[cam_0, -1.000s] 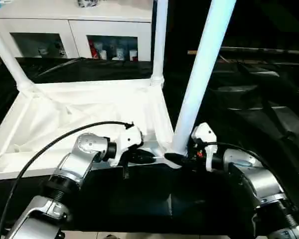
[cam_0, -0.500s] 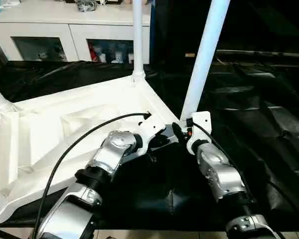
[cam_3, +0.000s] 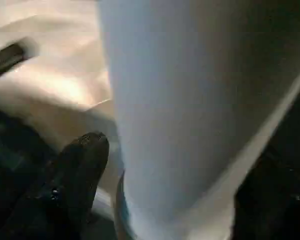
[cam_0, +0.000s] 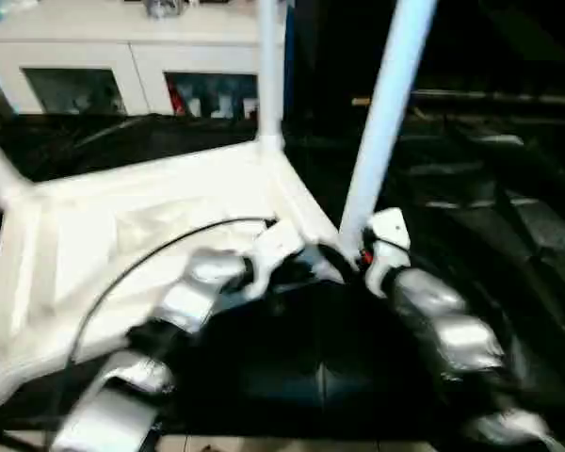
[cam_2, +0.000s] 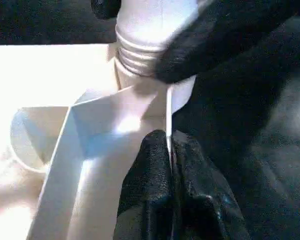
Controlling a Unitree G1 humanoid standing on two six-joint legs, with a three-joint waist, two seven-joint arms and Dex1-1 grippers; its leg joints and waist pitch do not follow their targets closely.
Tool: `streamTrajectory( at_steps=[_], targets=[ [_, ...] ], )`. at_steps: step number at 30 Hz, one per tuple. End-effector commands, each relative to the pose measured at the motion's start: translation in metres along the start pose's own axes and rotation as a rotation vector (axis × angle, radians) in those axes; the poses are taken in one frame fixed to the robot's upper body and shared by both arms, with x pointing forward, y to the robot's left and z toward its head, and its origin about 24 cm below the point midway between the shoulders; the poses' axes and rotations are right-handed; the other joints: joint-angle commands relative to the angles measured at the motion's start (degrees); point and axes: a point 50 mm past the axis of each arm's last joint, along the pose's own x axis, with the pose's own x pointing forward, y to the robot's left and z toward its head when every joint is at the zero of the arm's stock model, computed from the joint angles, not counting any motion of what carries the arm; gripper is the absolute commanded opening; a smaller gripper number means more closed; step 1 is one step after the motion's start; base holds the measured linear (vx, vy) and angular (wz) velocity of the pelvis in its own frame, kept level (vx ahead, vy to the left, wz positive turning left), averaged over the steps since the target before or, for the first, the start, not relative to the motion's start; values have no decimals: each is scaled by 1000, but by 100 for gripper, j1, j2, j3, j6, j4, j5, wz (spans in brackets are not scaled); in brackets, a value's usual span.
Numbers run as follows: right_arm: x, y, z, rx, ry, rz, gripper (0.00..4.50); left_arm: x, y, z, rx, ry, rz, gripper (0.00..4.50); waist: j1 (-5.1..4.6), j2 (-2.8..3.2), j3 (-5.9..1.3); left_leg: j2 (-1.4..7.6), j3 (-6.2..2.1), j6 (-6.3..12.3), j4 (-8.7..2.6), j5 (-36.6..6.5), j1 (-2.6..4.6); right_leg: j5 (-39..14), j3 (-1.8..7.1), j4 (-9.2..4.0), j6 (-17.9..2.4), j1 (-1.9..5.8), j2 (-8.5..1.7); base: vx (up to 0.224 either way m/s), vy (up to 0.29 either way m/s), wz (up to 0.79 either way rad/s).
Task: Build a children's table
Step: Rotate leg to tighten
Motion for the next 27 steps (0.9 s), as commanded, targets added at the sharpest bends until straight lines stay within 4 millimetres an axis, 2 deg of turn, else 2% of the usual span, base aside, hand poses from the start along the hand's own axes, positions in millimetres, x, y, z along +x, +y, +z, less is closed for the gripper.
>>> streamTrajectory(
  at_steps=[1,2,6,13,14,17,19,27],
  targets=[
    [0,9,4,-13,-3,94,393,3,-9,-4,-22,-30,-70,0,13,-76,-305,215,-100,383,-394,-1300,81,-1227,202,-466,-1159,244,-277,0,0,0],
    [-10,8,4,-38,37,168,393,-8,-10,-7,-32,-22,-136,0,-2,-70,-297,211,-99,311,-402,-1393,86,-1351,201,-477,-1179,231,-273,0,0,0],
    [-17,6,4,-56,81,226,393,-18,-11,-8,-36,-17,-185,0,-6,-70,-294,221,-95,231,-407,-1484,101,-1383,213,-465,-1246,216,-277,0,0,0],
    [-15,3,2,-58,104,220,393,-21,-11,-8,-38,-23,-190,0,2,-89,-306,215,-93,227,-394,-1325,93,-1273,210,-450,-1260,224,-283,0,0,0],
    [-15,4,2,-58,105,223,377,-21,-11,-8,-40,-25,-190,0,0,-89,-302,215,-91,233,-394,-1319,94,-1256,210,-449,-1267,222,-281,0,0,0],
    [-15,5,1,-56,112,235,377,-20,-12,-9,-44,-25,-189,0,7,-95,-303,216,-88,248,-390,-1309,96,-1264,212,-449,-1272,224,-286,0,0,0],
    [-15,6,0,-57,118,241,342,-20,-13,-9,-45,-24,-190,0,7,-95,-302,216,-90,247,-390,-1283,93,-1271,208,-446,-1264,224,-284,0,0,0],
    [-12,7,-2,-26,103,226,286,-22,-13,-10,-54,-26,-183,0,6,-112,-308,212,-84,276,-378,-1213,91,-1192,207,-436,-1273,227,-281,0,0,0]
  ],
)
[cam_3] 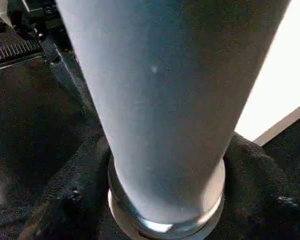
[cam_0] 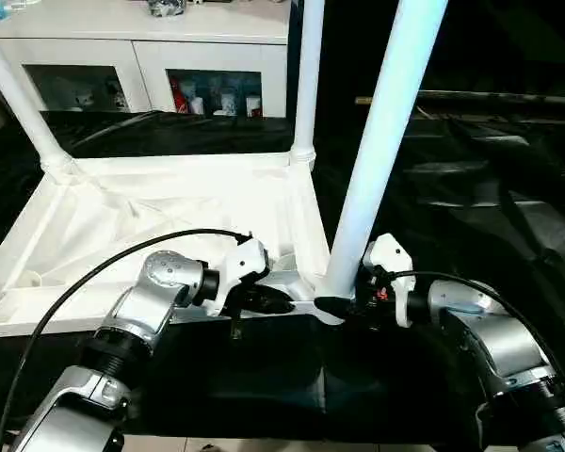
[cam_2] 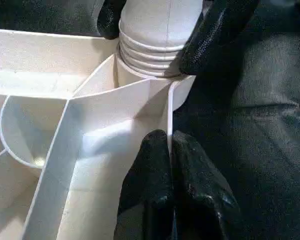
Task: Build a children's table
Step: Rotate leg to tighten
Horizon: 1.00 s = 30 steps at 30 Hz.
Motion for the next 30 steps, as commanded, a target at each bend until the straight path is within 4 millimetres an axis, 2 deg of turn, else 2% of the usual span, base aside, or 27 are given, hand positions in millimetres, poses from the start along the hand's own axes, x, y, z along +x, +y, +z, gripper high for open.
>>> streamTrajectory(
  at_steps=[1,4,7,9,10,12,15,16,19,22,24,26,28,30],
  targets=[
    [1,-3,1,18,-5,-19,281,3,-5,0,-19,-44,-29,0,5,-101,-311,212,-95,270,-392,-1219,89,-1218,198,-433,-1266,235,-279,0,0,0],
    [7,-5,-9,69,-6,-109,276,7,-1,0,-34,-46,21,0,-10,-97,-302,210,-93,235,-395,-1291,91,-1357,200,-449,-1257,216,-284,0,0,0],
    [16,-12,-22,154,3,-307,274,20,8,1,-55,-34,157,0,-73,-97,-280,198,-106,49,-422,-1568,117,-1863,198,-513,-1111,176,-276,0,0,0],
    [21,-13,-25,191,0,-389,273,28,11,3,-66,-34,204,0,-92,-97,-284,191,-126,-14,-435,-1657,116,-2056,192,-524,-1026,192,-278,0,0,0],
    [21,-13,-25,191,0,-389,273,28,11,3,-66,-34,204,0,-94,-98,-279,194,-118,-23,-434,-1694,128,-2086,201,-539,-1001,170,-276,0,0,0],
    [28,-16,-26,237,-3,-535,273,43,14,8,-84,-23,274,0,-113,-99,-268,184,-127,-51,-448,-1807,122,-2259,203,-562,-922,158,-275,0,0,0],
    [46,-17,-22,288,-1,-695,272,73,15,25,-105,-51,353,0,-125,-84,-273,173,-140,-135,-446,-1964,167,-2501,204,-598,-850,126,-282,0,0,0],
    [46,-17,-22,288,-1,-695,272,73,15,25,-105,-51,353,0,-125,-89,-270,173,-142,-128,-448,-1985,172,-2526,202,-613,-841,119,-284,0,0,0],
    [56,-15,-13,274,-39,-696,272,84,12,34,-97,-75,333,0,-110,-94,-283,154,-143,-1,-451,-1858,116,-2334,200,-612,-768,167,-281,0,0,0],
    [58,-14,-6,232,-63,-678,272,84,13,34,-83,-69,327,0,-97,-71,-291,157,-141,59,-449,-1805,114,-2268,201,-613,-759,167,-283,0,0,0],
    [59,-14,-3,215,-78,-670,272,83,14,34,-77,-65,324,0,-95,-83,-286,155,-138,71,-454,-1819,110,-2307,195,-619,-754,167,-282,0,0,0],
    [54,-16,3,171,-126,-633,328,76,15,30,-68,-58,313,0,-88,-82,-293,163,-145,87,-455,-1836,106,-2313,192,-618,-750,177,-286,0,0,0],
    [45,-18,8,151,-163,-555,344,69,15,25,-55,-46,288,0,-76,-84,-308,172,-141,143,-448,-1729,91,-2066,195,-592,-797,193,-282,0,0,0],
    [40,-17,9,122,-159,-492,364,64,15,21,-49,-41,265,0,-71,-74,-314,172,-127,235,-431,-1523,61,-1652,192,-552,-931,214,-277,0,0,0]
  ],
)
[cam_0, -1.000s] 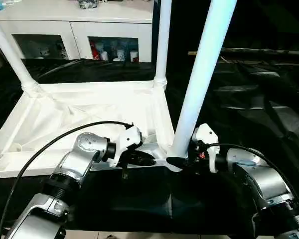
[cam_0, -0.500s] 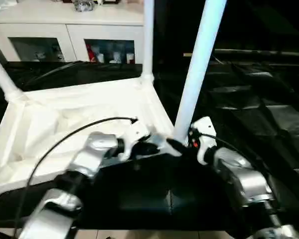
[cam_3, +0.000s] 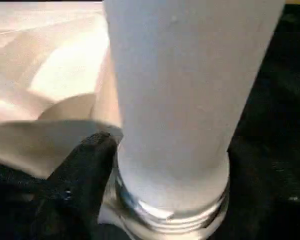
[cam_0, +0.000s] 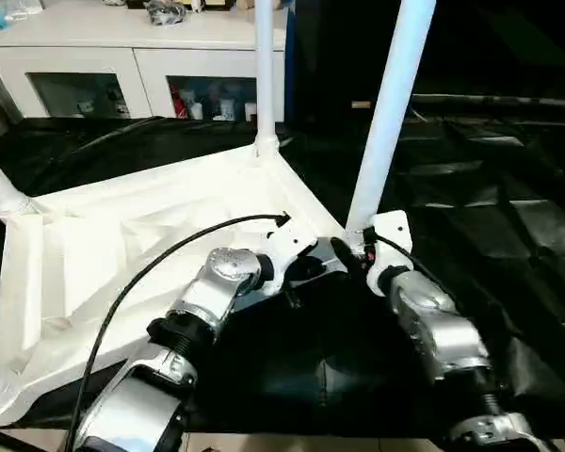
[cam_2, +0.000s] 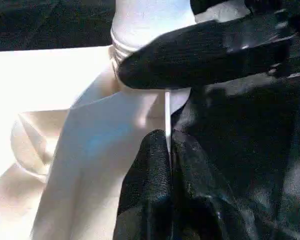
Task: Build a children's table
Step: Rotate leg to tighten
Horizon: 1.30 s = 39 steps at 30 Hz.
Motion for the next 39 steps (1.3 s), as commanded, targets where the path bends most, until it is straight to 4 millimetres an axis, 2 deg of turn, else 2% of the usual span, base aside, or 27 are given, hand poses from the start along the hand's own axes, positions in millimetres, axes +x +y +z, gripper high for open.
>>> streamTrajectory(
  at_steps=[1,2,3,4,6,7,8,9,11,15,17,20,21,24,28,36,39],
  targets=[
    [0,16,10,-29,-37,152,376,1,-8,-6,-3,-18,-73,0,22,-109,-282,191,-112,265,-413,-1475,58,-1570,187,-530,-1002,209,-273,0,0,0],
    [-3,15,10,-43,-32,195,385,-2,-8,-8,1,-16,-87,0,22,-109,-282,191,-112,265,-413,-1475,58,-1570,187,-530,-1002,209,-273,0,0,0],
    [-16,9,11,-107,-11,337,385,-13,-6,-13,13,-22,-149,0,54,-112,-282,189,-119,328,-407,-1423,55,-1502,175,-521,-1014,245,-264,0,0,0],
    [-21,7,12,-122,0,377,385,-17,-5,-14,12,-22,-166,0,60,-125,-284,216,-111,374,-403,-1410,57,-1444,187,-508,-1023,259,-277,0,0,0],
    [-29,3,13,-156,13,433,385,-25,-4,-17,22,-24,-203,0,63,-110,-287,214,-108,450,-395,-1310,33,-1327,185,-481,-1085,244,-278,0,0,0],
    [-35,-2,14,-164,26,476,385,-34,-2,-20,26,-18,-247,0,64,-109,-291,218,-107,434,-390,-1276,47,-1289,182,-478,-1135,240,-277,0,0,0],
    [-35,-2,14,-164,26,476,385,-34,-2,-20,26,-18,-247,0,54,-111,-294,218,-102,443,-387,-1249,42,-1252,183,-465,-1170,238,-272,0,0,0],
    [-38,-4,15,-173,32,499,385,-40,-2,-22,22,-8,-283,0,60,-78,-286,239,-103,417,-393,-1284,66,-1248,187,-466,-1231,212,-275,0,0,0],
    [-42,-7,16,-184,41,537,385,-51,-2,-25,20,10,-347,0,64,-79,-283,250,-100,370,-410,-1355,81,-1256,187,-454,-1293,209,-267,0,0,0],
    [-43,-7,16,-187,53,557,385,-59,-1,-26,16,15,-374,0,73,-87,-276,252,-85,291,-413,-1431,102,-1236,195,-450,-1351,193,-262,0,0,0],
    [-43,-6,14,-194,70,572,385,-61,0,-26,18,15,-369,0,74,-88,-273,249,-90,251,-417,-1430,95,-1249,195,-447,-1346,203,-270,0,0,0],
    [-42,-5,11,-208,87,583,349,-61,1,-28,14,17,-359,0,78,-97,-279,241,-85,254,-404,-1352,94,-1172,199,-441,-1335,211,-273,0,0,0],
    [-42,-4,11,-208,88,587,347,-61,1,-28,13,15,-358,0,78,-134,-280,238,-81,273,-400,-1319,88,-1156,198,-440,-1326,217,-269,0,0,0],
    [-43,-2,11,-205,93,619,307,-62,-1,-28,4,13,-363,0,86,-120,-278,245,-85,281,-397,-1305,92,-1230,201,-436,-1315,214,-280,0,0,0],
    [-44,-1,10,-206,98,630,284,-62,-1,-28,5,11,-357,0,83,-124,-275,242,-83,289,-395,-1275,88,-1182,201,-432,-1322,215,-271,0,0,0],
    [-44,-1,1,-181,114,609,262,-61,-1,-28,4,9,-345,0,87,-117,-283,237,-81,304,-383,-1198,91,-1085,197,-423,-1344,222,-269,0,0,0],
    [-39,-4,-2,-162,109,532,261,-57,2,-27,-4,5,-295,0,76,-121,-268,231,-83,253,-392,-1316,94,-1285,196,-444,-1316,210,-272,0,0,0]
  ],
)
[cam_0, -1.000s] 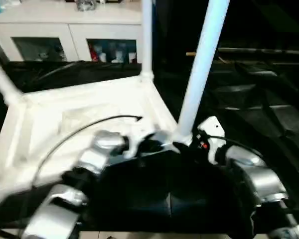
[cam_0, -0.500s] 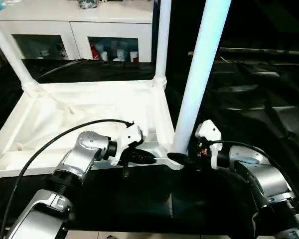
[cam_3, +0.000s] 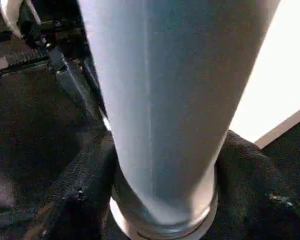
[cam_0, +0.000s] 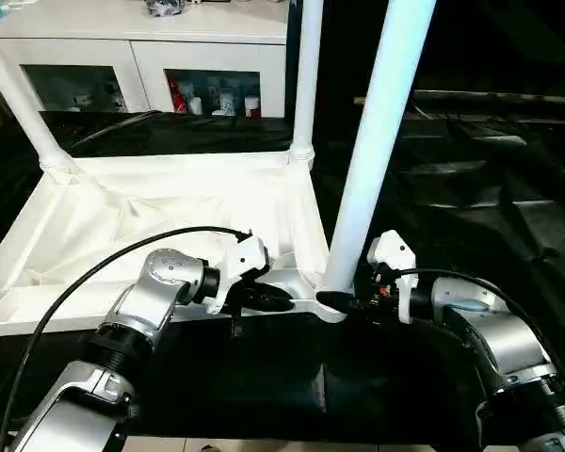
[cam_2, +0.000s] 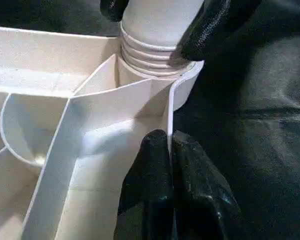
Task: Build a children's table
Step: Rotate leg to tighten
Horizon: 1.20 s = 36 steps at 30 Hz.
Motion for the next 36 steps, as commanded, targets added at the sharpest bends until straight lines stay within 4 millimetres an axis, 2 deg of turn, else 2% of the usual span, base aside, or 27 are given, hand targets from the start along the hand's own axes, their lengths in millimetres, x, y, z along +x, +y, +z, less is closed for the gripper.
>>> streamTrajectory(
  at_steps=[1,3,4,5,6,9,10,12,13,14,16,17,19,20,24,26,27,29,30,33,35,36],
  targets=[
    [2,-9,-16,57,34,-159,261,9,5,-1,-41,-30,82,0,3,-85,-295,212,-93,231,-398,-1352,95,-1360,196,-458,-1285,220,-282,0,0,0],
    [6,-13,-21,85,32,-255,255,15,8,1,-52,-34,133,0,-21,-86,-285,201,-105,113,-411,-1534,111,-1716,190,-498,-1194,199,-284,0,0,0],
    [11,-13,-25,105,49,-311,254,21,11,3,-56,-35,173,0,-46,-111,-285,195,-117,49,-424,-1586,106,-1877,191,-511,-1108,202,-278,0,0,0],
    [15,-13,-28,130,65,-376,254,28,12,6,-59,-39,204,0,-55,-109,-275,190,-114,43,-426,-1619,108,-1947,192,-523,-1078,189,-271,0,0,0],
    [20,-12,-31,164,71,-429,254,35,13,9,-65,-40,234,0,-65,-100,-261,185,-112,10,-426,-1750,143,-2180,197,-560,-1020,153,-275,0,0,0],
    [29,-12,-33,229,71,-553,253,50,14,15,-77,-40,288,0,-85,-113,-266,179,-137,-36,-439,-1859,140,-2466,192,-596,-863,157,-284,0,0,0],
    [29,-12,-33,229,71,-553,253,50,14,15,-77,-40,288,0,-86,-110,-263,182,-138,-29,-441,-1865,135,-2463,197,-594,-849,155,-284,0,0,0],
    [46,-11,-28,317,43,-670,253,72,11,25,-105,-45,313,0,-97,-90,-259,171,-138,-47,-446,-1987,156,-2614,200,-623,-809,113,-287,0,0,0],
    [46,-11,-28,317,43,-670,253,72,11,25,-105,-45,313,0,-107,-90,-257,166,-146,-74,-450,-2008,155,-2676,194,-625,-802,115,-292,0,0,0],
    [50,-10,-26,333,34,-683,253,77,10,27,-112,-45,314,0,-105,-99,-263,167,-165,-75,-469,-1980,126,-2687,180,-626,-752,159,-292,0,0,0],
    [57,-10,-21,312,25,-701,253,83,7,30,-99,-43,295,0,-113,-74,-265,174,-157,-70,-470,-2002,143,-2525,191,-634,-747,130,-280,0,0,0],
    [61,-10,-16,296,4,-694,253,84,7,32,-86,-45,284,0,-120,-81,-271,157,-158,-45,-474,-2004,119,-2470,186,-631,-743,152,-282,0,0,0],
    [62,-9,-12,287,-23,-662,253,83,7,31,-84,-44,279,0,-114,-74,-274,165,-155,-24,-474,-2009,129,-2431,187,-637,-744,152,-288,0,0,0],
    [61,-8,-6,278,-70,-609,309,80,9,30,-80,-38,279,0,-111,-78,-273,168,-152,5,-475,-1997,128,-2364,190,-637,-757,157,-286,0,0,0],
    [54,-8,1,234,-114,-535,343,73,11,25,-69,-26,272,0,-88,-79,-287,181,-142,122,-467,-1834,101,-1992,194,-603,-858,199,-289,0,0,0],
    [43,-12,3,201,-123,-460,366,63,12,19,-57,-15,235,0,-74,-70,-293,180,-132,184,-457,-1736,98,-1821,195,-586,-930,214,-287,0,0,0],
    [43,-12,3,201,-123,-460,372,63,12,19,-57,-15,235,0,-69,-73,-300,178,-127,214,-450,-1633,84,-1704,191,-572,-982,226,-290,0,0,0],
    [29,-9,2,110,-76,-300,378,51,10,13,-41,-11,172,0,-46,-86,-311,182,-121,289,-437,-1454,76,-1489,183,-549,-1034,266,-286,0,0,0],
    [23,-5,1,74,-56,-222,378,46,9,11,-31,-14,144,0,-36,-71,-312,195,-116,351,-426,-1352,67,-1338,185,-532,-1069,261,-293,0,0,0],
    [16,-2,1,53,-46,-160,378,41,8,10,-25,-17,119,0,-20,-68,-323,209,-113,437,-414,-1222,64,-1064,180,-495,-1187,276,-288,0,0,0],
    [6,-1,-1,40,-16,-92,378,29,4,7,-19,-28,29,0,-22,-69,-333,214,-109,460,-406,-1122,65,-885,171,-463,-1325,275,-285,0,0,0],
    [4,-1,-2,34,-8,-82,378,27,2,7,-20,-28,9,0,-22,-69,-333,214,-109,460,-406,-1122,65,-885,171,-463,-1325,275,-285,0,0,0]
  ],
)
